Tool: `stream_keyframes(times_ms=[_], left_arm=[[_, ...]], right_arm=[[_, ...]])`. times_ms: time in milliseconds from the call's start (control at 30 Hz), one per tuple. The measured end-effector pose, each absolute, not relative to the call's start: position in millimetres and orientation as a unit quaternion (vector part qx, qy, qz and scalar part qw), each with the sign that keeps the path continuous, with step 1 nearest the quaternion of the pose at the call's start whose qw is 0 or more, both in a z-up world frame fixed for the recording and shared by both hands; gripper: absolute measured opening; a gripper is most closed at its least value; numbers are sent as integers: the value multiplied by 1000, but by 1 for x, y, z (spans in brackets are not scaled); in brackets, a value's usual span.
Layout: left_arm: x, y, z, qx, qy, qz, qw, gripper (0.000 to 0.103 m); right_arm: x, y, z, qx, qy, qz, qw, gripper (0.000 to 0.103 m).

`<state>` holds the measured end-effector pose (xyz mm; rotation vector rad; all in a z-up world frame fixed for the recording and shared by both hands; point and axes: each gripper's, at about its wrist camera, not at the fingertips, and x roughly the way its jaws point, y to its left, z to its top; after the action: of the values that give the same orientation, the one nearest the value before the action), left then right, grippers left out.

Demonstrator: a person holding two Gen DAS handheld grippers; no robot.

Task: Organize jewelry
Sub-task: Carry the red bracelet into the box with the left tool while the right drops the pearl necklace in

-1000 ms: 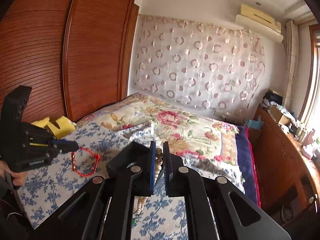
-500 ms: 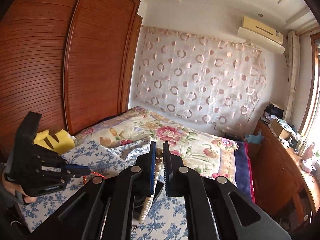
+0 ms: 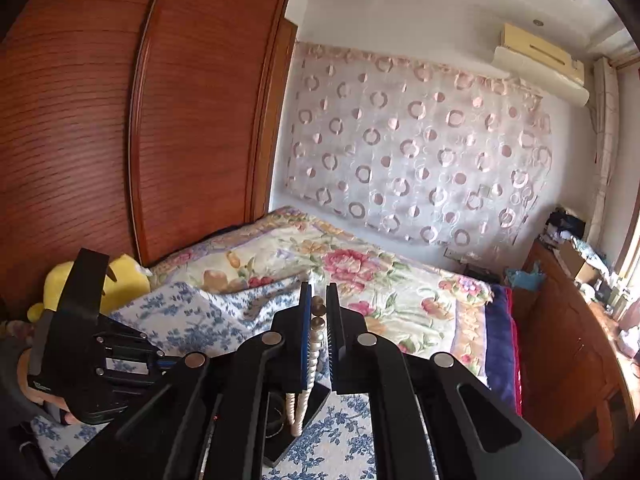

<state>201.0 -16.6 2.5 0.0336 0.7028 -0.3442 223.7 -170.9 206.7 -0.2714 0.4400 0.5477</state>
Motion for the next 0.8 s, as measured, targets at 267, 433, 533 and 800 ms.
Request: stream_keyframes(times_ms=[267, 433, 533, 800], left_arm=[[214, -18, -17, 20, 366, -164, 916, 1], [216, -20, -17, 17, 369, -165, 915, 1], [217, -20, -17, 16, 372, -167, 913, 7], [198, -19, -11, 19, 365, -164, 916, 18]], right_arm=[[250, -158, 146, -124, 281, 278, 910, 8], [251, -152, 125, -123, 303, 283, 902, 8], [249, -151, 120, -125, 308, 285, 899, 9], [232, -158, 110, -113, 316, 277, 900, 13]])
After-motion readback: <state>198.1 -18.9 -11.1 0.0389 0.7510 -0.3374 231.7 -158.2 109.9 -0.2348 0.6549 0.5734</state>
